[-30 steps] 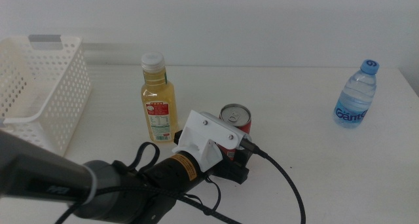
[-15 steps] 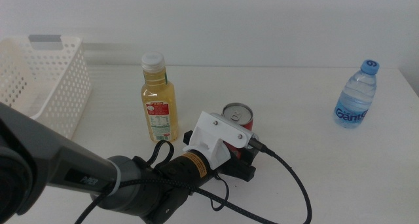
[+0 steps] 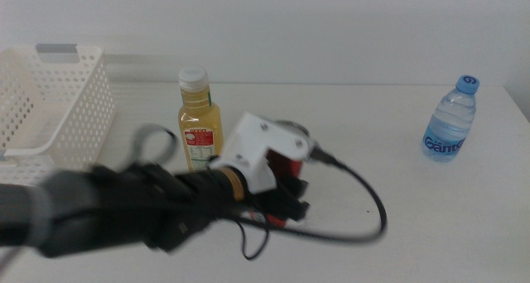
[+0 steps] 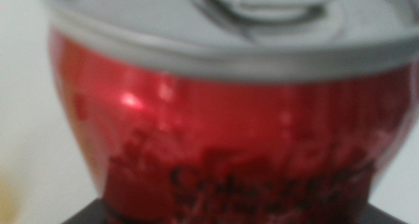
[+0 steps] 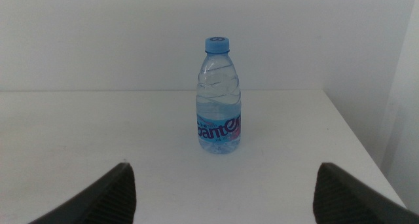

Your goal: Use arms to grab the bottles and put them into the dustbin to the left of the table.

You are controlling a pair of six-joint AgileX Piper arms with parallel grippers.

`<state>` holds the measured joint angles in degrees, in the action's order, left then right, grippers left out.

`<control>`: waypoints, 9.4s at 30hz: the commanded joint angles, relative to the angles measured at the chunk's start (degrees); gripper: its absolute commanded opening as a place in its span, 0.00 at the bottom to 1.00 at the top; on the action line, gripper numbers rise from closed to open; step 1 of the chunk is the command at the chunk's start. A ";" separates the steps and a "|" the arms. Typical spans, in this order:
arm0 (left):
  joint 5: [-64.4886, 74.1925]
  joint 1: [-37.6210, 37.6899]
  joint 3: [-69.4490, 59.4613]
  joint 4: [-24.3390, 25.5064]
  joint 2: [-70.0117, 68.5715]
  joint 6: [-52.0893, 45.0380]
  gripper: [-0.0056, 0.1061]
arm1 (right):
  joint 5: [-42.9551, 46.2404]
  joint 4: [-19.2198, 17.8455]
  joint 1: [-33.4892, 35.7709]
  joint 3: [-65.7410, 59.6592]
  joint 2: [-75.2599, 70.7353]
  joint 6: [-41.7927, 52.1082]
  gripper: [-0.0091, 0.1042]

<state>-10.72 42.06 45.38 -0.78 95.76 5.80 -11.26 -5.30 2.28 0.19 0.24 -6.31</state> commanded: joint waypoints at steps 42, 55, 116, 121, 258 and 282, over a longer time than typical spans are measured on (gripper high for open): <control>60.35 -55.77 45.22 2.07 15.30 -18.29 0.79 | 0.74 -0.41 -0.53 -0.19 -0.24 0.10 0.88; 63.19 -44.50 35.07 1.36 -14.34 -12.01 0.89 | 0.74 -0.41 -0.53 -0.19 -0.24 0.10 0.88; -38.98 -26.02 -5.31 15.67 14.89 15.44 0.89 | 0.74 -0.41 -0.53 -0.19 -0.24 0.10 0.88; -38.76 -26.02 -0.75 15.91 17.79 15.17 0.89 | 0.74 -0.41 -0.53 -0.19 -0.24 0.10 0.88; 80.68 -29.41 49.10 -21.11 -27.02 -31.09 0.89 | 52.66 -0.56 -0.53 14.76 71.84 3.33 0.88; 80.68 -29.41 49.10 -20.66 -27.02 -31.09 0.89 | 74.58 7.86 -0.53 39.46 117.45 9.14 0.88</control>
<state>70.30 12.48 94.56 -21.49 69.00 -25.39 63.32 3.07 2.28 37.85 116.48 2.17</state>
